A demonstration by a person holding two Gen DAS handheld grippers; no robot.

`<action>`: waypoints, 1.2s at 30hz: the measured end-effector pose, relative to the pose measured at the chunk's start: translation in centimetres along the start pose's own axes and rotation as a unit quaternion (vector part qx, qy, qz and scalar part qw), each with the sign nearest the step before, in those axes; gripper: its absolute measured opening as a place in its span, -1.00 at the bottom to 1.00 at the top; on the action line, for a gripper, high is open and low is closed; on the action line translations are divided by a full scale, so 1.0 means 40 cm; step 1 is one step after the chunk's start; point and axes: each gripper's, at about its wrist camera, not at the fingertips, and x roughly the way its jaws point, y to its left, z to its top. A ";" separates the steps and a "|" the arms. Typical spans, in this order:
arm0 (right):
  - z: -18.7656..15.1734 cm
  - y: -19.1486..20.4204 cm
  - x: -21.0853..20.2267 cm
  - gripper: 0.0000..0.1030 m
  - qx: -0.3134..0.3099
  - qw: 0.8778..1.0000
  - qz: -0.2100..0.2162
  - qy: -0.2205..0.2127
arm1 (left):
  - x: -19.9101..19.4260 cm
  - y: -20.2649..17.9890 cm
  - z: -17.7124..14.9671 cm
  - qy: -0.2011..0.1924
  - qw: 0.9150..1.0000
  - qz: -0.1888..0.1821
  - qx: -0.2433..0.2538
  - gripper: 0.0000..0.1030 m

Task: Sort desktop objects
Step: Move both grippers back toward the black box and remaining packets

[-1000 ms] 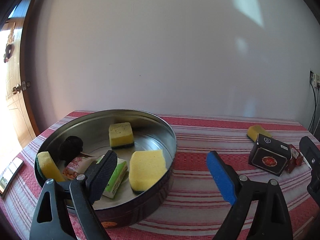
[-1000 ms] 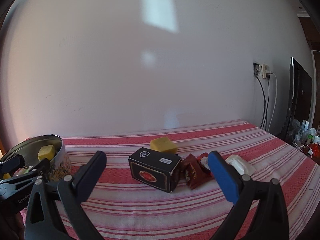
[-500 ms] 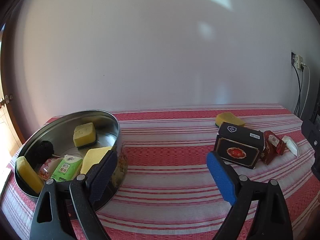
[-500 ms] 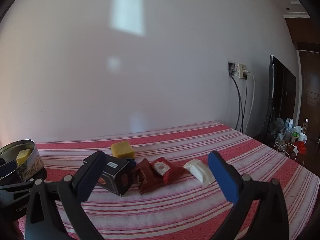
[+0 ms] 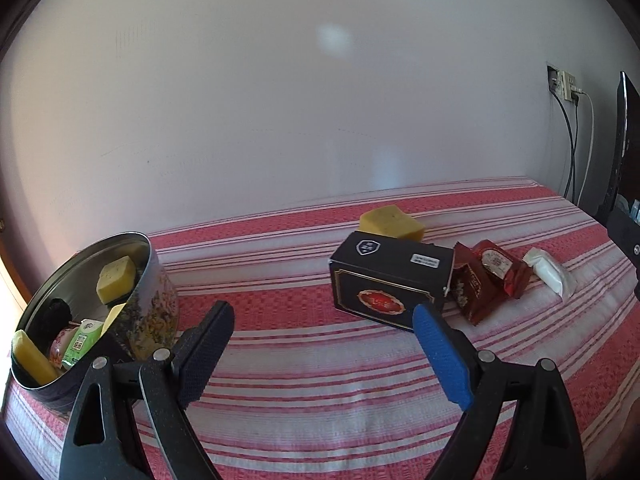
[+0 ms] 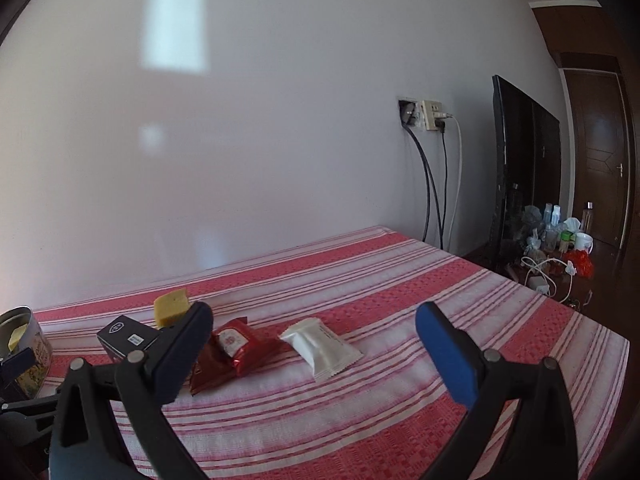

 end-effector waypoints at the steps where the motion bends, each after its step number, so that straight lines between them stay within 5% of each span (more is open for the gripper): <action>1: 0.002 -0.011 0.003 1.00 0.004 1.000 -0.002 0.002 | 0.005 -0.006 0.003 0.003 1.000 -0.002 0.001 0.80; 19: 0.009 -0.113 0.097 0.99 0.044 0.995 0.000 0.094 | 0.090 -0.104 0.010 0.098 0.994 -0.053 0.004 0.80; 36: -0.029 -0.009 0.264 0.77 -0.078 0.968 -0.017 0.239 | 0.111 -0.114 0.007 0.126 0.990 -0.063 0.015 0.80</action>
